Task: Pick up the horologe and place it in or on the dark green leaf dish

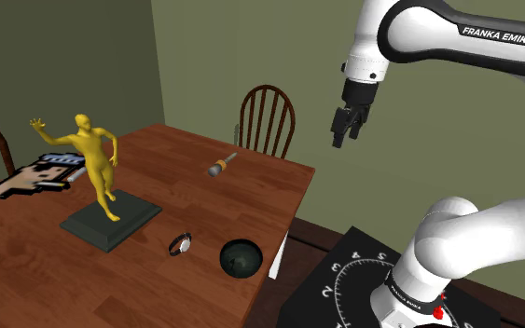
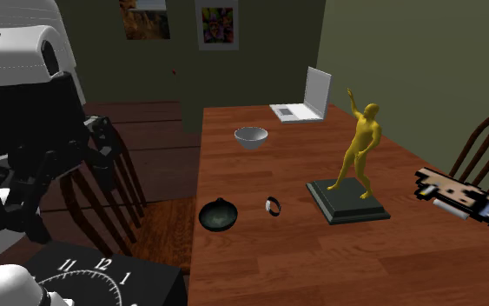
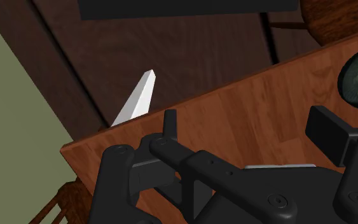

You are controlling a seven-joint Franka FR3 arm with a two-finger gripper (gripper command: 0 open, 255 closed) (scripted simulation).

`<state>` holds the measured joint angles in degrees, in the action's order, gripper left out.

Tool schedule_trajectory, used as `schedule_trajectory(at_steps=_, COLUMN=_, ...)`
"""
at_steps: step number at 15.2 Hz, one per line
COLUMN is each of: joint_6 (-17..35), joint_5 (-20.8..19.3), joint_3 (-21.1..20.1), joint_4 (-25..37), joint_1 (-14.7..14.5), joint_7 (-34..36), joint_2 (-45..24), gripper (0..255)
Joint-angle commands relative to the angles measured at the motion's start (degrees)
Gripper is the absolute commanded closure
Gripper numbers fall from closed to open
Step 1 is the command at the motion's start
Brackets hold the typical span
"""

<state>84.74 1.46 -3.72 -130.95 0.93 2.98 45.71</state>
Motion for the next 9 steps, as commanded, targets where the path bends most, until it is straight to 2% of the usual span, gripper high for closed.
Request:
schedule_trajectory(at_steps=1, joint_6=0.0, joint_5=0.0, joint_3=0.0, joint_4=0.0, joint_1=0.0, joint_7=0.0, joint_2=0.0, gripper=0)
schedule_trajectory(at_steps=9, joint_6=10.6, joint_5=4.6, joint_3=-4.1, joint_4=0.3, joint_1=-2.6, joint_7=1.8, joint_2=-12.2, gripper=0)
